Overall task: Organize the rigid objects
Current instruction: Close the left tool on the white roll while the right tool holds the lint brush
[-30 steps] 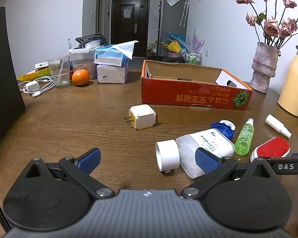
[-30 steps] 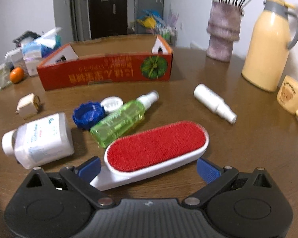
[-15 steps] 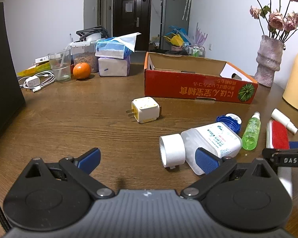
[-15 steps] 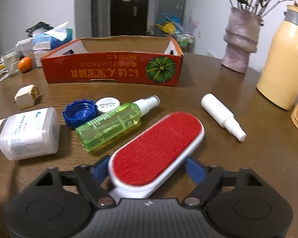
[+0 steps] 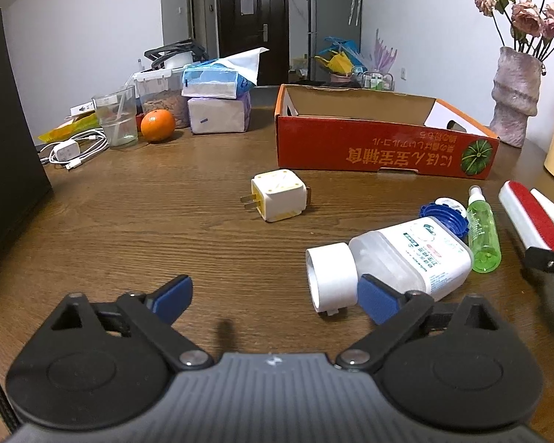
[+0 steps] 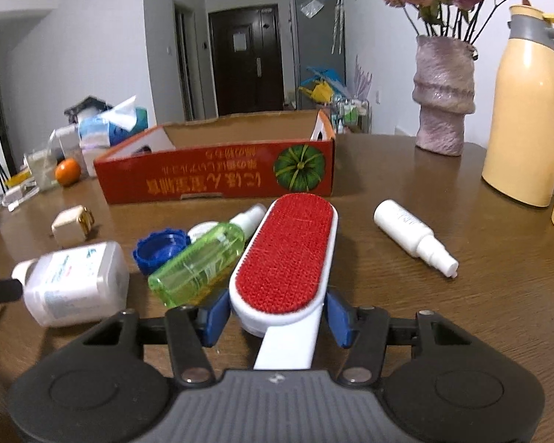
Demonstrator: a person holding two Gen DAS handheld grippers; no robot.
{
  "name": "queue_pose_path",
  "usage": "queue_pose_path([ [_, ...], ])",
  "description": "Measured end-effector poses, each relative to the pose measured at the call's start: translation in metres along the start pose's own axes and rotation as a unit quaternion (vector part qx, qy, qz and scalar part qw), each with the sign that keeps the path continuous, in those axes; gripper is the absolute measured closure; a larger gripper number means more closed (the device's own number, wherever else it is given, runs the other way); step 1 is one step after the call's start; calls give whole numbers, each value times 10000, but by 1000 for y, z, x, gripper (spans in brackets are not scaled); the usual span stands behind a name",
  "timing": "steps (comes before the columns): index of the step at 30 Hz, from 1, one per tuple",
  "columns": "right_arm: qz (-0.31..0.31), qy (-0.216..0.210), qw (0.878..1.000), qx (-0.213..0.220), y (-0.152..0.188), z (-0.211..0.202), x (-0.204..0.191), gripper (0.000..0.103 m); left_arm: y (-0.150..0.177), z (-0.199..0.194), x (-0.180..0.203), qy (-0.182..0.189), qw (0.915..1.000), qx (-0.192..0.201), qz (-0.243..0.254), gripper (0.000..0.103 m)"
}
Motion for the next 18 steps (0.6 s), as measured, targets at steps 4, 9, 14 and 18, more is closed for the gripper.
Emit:
queue_pose_path([
  [4, 27, -71, 9998, 165, -2, -7, 0, 48, -2, 3, 2, 14, 10000, -6, -16, 14],
  [9, 9, -132, 9996, 263, -3, -12, -2, 48, -3, 6, 5, 74, 10000, -27, -50, 19],
  [14, 11, -164, 9994, 288, -2, -13, -3, 48, -8, 7, 8, 72, 9999, 12, -107, 23],
  [18, 5, -190, 9994, 297, -2, -14, -4, 48, -10, 12, 11, 36, 10000, -29, -78, 25],
])
Point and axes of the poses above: each gripper's, at about its wrist camera, not at the fingertips, and z roughly the way its jaws point, x to its right, y to its underside, the point moved 6 cm from there along z, roughly the way its jaws point, and after that the axes turned 5 degrees about z, right-handed, at the moved point
